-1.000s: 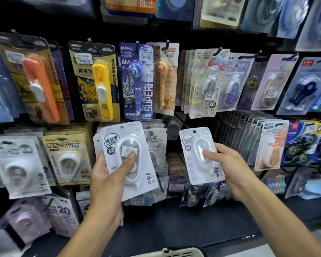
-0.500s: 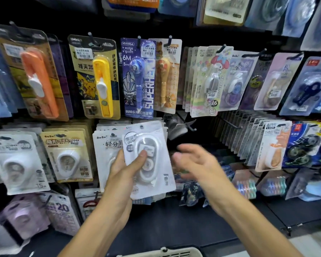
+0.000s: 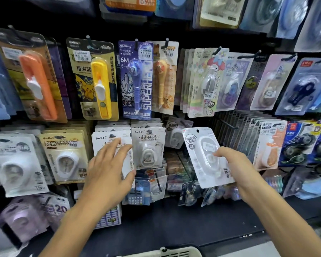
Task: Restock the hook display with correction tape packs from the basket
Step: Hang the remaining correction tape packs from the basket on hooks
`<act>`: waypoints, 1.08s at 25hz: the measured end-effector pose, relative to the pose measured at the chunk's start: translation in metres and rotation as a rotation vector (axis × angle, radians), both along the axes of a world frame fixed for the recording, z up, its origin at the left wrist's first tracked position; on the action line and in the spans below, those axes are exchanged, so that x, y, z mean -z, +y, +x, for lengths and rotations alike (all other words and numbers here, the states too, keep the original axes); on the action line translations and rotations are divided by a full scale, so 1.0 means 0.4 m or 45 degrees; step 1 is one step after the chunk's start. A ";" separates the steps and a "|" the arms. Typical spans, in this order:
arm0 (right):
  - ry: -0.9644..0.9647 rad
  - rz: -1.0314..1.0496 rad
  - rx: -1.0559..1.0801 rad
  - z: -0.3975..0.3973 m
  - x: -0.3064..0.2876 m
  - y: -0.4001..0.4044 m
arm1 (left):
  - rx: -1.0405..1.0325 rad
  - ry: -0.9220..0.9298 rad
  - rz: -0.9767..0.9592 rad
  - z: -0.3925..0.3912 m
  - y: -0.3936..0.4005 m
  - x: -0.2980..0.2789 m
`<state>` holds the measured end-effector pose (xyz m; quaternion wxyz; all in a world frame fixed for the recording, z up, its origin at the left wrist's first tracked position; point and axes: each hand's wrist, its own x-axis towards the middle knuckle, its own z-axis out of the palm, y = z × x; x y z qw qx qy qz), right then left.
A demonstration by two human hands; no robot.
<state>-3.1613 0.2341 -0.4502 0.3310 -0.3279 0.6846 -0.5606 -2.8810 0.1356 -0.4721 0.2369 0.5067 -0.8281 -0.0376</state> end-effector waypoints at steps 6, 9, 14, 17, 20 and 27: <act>0.157 -0.056 -0.043 0.014 0.036 -0.014 | 0.003 -0.074 0.043 -0.004 0.003 0.011; -0.015 0.028 0.108 0.010 0.046 -0.036 | 0.032 -0.067 0.052 0.006 0.008 0.017; 0.002 0.256 0.090 0.042 0.121 -0.052 | 0.072 0.026 -0.044 0.003 0.046 0.045; 0.462 0.356 -0.202 0.117 0.221 -0.060 | 0.241 -0.191 -0.019 0.011 0.071 0.148; 1.054 0.495 -0.733 0.226 0.362 -0.048 | 0.396 -0.462 0.205 0.060 0.107 0.293; 1.433 0.882 -1.900 0.446 0.798 0.185 | 0.384 -1.080 1.236 0.304 0.228 0.568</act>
